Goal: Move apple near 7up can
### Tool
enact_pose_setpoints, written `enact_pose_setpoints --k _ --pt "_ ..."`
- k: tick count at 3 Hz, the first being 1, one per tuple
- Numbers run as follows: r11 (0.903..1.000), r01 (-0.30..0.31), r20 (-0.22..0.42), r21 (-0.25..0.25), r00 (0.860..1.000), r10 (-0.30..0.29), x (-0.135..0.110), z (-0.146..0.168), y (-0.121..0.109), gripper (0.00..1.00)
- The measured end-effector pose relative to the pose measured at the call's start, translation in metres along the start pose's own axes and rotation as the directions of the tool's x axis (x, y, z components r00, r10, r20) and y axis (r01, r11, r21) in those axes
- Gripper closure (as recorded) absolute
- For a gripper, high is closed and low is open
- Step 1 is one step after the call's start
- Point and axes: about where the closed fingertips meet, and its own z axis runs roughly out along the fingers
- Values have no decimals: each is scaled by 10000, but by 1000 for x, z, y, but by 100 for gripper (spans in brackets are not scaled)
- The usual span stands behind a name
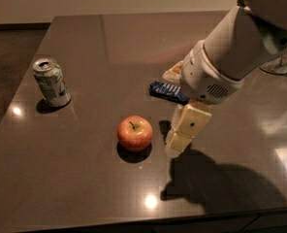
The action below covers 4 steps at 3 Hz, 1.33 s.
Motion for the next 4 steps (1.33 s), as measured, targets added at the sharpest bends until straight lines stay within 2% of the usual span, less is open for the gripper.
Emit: enact_pose_setpoints --k 2,3,4 --pt "9974 -18 189 -714 9998 32 -20 68 15 0" --pt "9967 -48 199 -816 9998 64 -22 83 19 0" --pt "9952 -143 237 -972 9996 166 -26 92 20 18"
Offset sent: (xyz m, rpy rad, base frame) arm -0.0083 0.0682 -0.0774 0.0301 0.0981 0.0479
